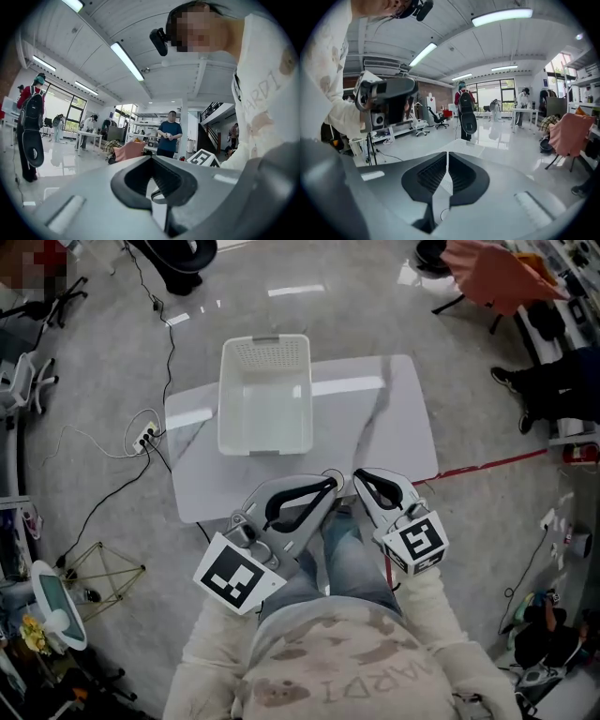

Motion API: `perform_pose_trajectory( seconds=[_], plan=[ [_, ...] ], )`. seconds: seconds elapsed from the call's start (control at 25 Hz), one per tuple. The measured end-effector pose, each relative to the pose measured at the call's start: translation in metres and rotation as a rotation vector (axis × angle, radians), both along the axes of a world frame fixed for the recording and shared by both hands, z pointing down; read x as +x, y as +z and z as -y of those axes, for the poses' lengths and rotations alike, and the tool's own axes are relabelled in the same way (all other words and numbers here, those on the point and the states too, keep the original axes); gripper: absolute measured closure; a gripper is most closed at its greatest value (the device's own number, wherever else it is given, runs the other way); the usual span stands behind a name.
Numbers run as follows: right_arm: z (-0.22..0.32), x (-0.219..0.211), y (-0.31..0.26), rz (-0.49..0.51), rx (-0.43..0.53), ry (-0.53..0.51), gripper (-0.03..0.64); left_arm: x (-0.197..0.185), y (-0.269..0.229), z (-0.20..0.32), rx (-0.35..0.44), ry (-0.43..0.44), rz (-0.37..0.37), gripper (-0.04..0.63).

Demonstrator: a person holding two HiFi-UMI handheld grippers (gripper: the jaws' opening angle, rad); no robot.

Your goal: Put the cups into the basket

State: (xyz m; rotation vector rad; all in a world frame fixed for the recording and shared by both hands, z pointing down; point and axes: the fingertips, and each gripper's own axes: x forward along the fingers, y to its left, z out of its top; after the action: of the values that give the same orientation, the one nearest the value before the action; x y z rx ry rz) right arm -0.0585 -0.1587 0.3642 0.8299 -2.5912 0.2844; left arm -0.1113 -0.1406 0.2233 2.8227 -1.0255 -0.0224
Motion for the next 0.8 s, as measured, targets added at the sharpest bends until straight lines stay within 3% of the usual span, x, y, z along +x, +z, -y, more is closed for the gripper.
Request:
perform_pose_trajectory(
  seconds=[0.28,0.6,0.8],
  plan=[
    [0.031,0.007,0.100,-0.124,-0.160,0.002,0.569,0.005,0.039,0.029,-0.075,-0.009,0.003,0.595],
    [0.022,0.013,0.212,-0.254,-0.316,-0.005,0.560,-0.003,0.100,0.043,-0.149,0.006,0.003,0.595],
    [0.026,0.011,0.273,-0.314,-0.359,-0.013,0.555,-0.008,0.144,0.056,-0.160,0.012,0.008,0.595]
  ],
)
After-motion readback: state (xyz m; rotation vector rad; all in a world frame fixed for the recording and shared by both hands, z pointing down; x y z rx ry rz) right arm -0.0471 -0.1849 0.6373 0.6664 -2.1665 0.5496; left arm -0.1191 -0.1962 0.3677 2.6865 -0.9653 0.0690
